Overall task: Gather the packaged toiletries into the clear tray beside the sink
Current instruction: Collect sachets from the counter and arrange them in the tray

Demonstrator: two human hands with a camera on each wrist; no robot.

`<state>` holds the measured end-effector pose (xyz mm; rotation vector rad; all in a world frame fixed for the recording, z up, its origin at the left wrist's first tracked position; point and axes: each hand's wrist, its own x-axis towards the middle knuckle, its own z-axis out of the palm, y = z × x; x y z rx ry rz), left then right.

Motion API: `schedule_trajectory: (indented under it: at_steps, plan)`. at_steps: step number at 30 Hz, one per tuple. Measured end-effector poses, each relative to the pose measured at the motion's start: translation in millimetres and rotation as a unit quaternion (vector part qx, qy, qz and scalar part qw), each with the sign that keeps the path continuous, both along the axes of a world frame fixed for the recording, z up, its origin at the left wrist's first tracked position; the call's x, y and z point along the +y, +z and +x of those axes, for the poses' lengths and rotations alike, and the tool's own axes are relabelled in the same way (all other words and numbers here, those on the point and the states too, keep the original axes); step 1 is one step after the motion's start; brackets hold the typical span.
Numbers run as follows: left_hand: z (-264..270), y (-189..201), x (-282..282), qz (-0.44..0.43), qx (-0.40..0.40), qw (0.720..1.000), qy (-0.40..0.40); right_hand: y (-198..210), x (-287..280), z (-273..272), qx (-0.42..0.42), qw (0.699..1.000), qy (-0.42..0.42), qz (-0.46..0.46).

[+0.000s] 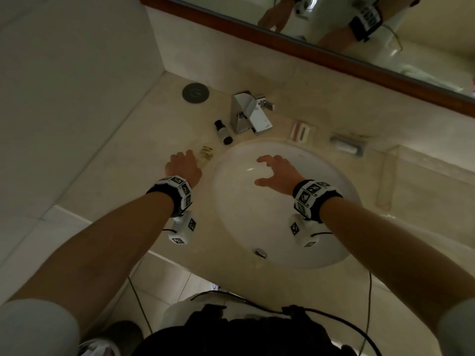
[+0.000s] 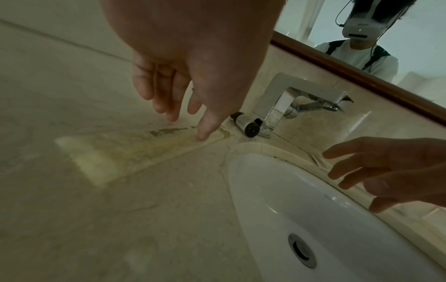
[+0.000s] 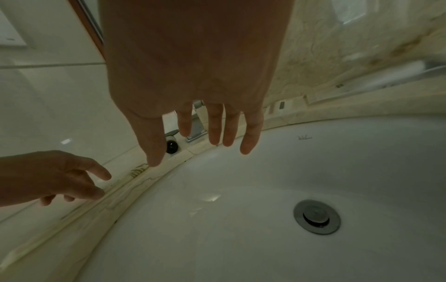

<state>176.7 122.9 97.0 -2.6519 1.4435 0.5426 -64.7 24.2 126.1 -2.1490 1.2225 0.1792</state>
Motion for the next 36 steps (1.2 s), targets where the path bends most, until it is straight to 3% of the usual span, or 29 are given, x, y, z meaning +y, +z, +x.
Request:
schedule_trajectory:
  at_steps: [15, 28, 36]
  plan:
    - [9, 3, -13, 0.011, 0.099, 0.995, 0.020, -9, 11, 28, 0.010, 1.000, 0.020, 0.011]
    - [-40, 16, -16, -0.006, 0.216, 0.963, -0.162, 2, 15, 22, -0.005, 1.000, 0.013, 0.010]
    - [-64, 17, -20, 0.002, 0.232, 0.947, -0.220, 17, 20, 4, 0.068, 0.993, 0.092, -0.007]
